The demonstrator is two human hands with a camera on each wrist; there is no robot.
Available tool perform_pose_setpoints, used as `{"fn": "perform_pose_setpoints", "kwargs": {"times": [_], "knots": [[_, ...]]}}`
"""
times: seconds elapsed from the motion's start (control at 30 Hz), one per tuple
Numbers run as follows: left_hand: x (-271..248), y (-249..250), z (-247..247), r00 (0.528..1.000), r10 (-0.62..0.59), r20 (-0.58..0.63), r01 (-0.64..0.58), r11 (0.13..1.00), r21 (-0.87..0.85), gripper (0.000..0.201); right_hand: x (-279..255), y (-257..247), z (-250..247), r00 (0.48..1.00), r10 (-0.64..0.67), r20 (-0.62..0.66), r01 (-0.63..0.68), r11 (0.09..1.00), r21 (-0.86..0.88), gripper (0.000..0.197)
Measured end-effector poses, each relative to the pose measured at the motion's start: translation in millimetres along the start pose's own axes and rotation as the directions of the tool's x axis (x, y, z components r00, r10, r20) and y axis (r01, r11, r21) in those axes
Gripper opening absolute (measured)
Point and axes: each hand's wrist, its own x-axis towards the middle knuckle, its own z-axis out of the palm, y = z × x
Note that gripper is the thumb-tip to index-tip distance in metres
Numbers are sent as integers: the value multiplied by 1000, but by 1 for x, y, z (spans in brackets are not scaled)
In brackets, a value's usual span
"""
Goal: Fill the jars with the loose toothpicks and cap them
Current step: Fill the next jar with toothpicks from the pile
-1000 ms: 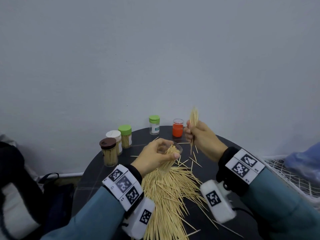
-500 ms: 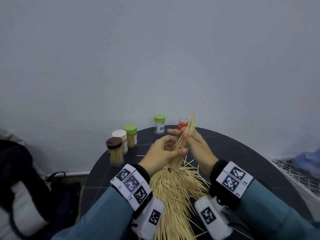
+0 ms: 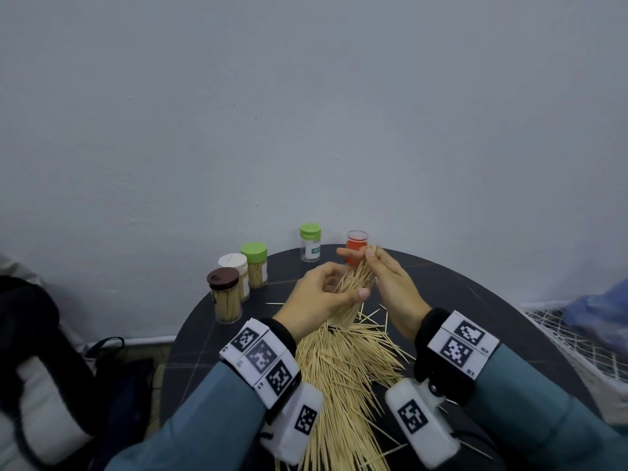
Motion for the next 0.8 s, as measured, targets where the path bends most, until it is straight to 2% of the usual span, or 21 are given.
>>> {"fn": "perform_pose_setpoints", "kwargs": {"times": [0.2,0.37,0.47,0.63,0.73,0.8], "knots": [[-2,3,-4,1000,-8,-10,7,1000,-15,41,-4,1,3,997,72,39,-68,994,-83,35],[-1,3,-2,1000,-1,0,1,1000,9,43,3,-6,-5,998,46,-34,-50,990,-133,39],[-2,4,-2,1000,14,-8,-14,1000,5,43,2,-2,-7,999,53,11,-50,981,-190,40],[-3,6,-4,1000,23,-19,-22,1000,8,44,0,-5,-6,998,-49,25,52,988,-145,17],[-3,5,-5,998,39,-49,-38,999,20,45,8,-6,-15,992,-125,-28,110,945,-309,10],[-3,3,-6,995,57,-86,-51,997,65,48,10,-6,-20,992,-129,10,120,887,-445,14]]}}
